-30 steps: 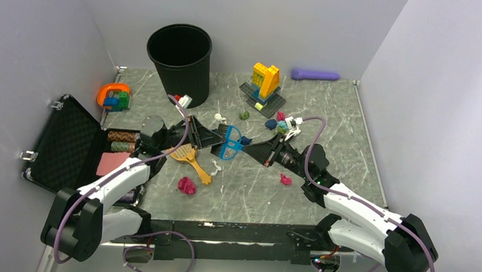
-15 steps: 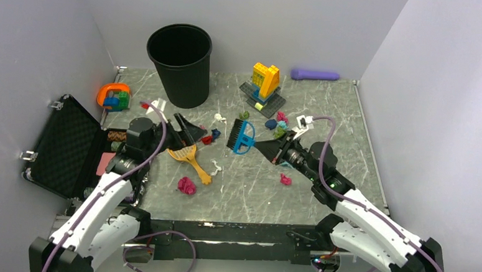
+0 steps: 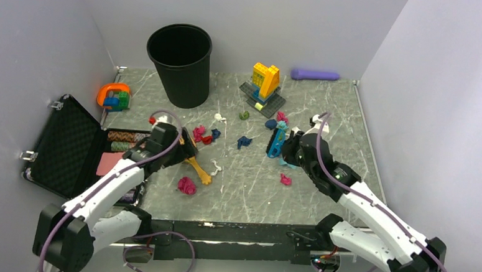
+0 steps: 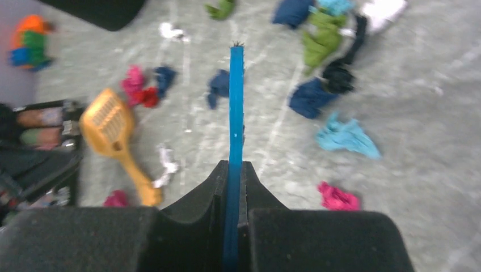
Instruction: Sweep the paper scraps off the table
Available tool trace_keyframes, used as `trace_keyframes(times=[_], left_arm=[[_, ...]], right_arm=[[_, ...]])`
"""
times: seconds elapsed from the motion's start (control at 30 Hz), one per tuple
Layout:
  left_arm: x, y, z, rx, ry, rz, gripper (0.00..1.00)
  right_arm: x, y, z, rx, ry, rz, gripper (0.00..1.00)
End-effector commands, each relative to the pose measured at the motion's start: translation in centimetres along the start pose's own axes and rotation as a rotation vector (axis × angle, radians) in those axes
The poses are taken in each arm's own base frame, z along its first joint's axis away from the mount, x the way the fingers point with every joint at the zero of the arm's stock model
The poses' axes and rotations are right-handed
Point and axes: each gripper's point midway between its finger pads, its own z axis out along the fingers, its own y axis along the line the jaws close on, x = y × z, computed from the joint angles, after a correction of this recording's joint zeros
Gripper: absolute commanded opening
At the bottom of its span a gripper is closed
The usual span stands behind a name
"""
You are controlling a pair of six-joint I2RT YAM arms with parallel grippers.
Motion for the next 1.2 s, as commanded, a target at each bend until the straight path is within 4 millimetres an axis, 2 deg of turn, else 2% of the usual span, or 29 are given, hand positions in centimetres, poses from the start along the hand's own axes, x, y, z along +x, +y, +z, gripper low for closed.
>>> trace_keyframes(times=[0.0, 0.17, 0.23, 0.33, 0.37, 0.6, 1.03, 1.17], left_arm=[[0.9, -1.2, 0.0, -0.077, -0.020, 0.061, 0.89], [3.2, -0.6, 1.3, -0.125, -0.007, 0.004, 0.79], [3.3, -0.5, 1.8, -0.137, -0.018, -0.018, 0.75], [3.1, -0.3, 2.4, -0.180, -0.049, -0.049, 0.61], [3.0, -0.2, 2.7, -0.194, -0.058, -0.061, 0.60], [3.6, 0.4, 4.2, -0.303, -0.083, -0.092, 0.58], [4.9, 0.6, 6.8, -0.339, -0.063, -0.057, 0.49], [4.8, 0.9, 6.7, -0.356, -0.060, -0.058, 0.35]], right_arm=[[-0.1, -4.6, -0.5, 0.299, 0.025, 0.005, 0.00], [0.1, -5.3, -0.5, 0.366, 0.048, -0.006, 0.00], [0.2, -5.3, -0.5, 0.357, 0.050, -0.010, 0.00], [0.2, -5.2, -0.8, 0.331, 0.037, -0.008, 0.00], [0.1, -5.1, -0.9, 0.315, 0.028, -0.004, 0.00], [-0.6, -4.0, -1.6, 0.211, -0.020, 0.009, 0.00], [-0.7, -3.5, -1.8, 0.180, -0.019, 0.003, 0.00], [-0.6, -3.3, -1.7, 0.177, -0.010, 0.004, 0.00]])
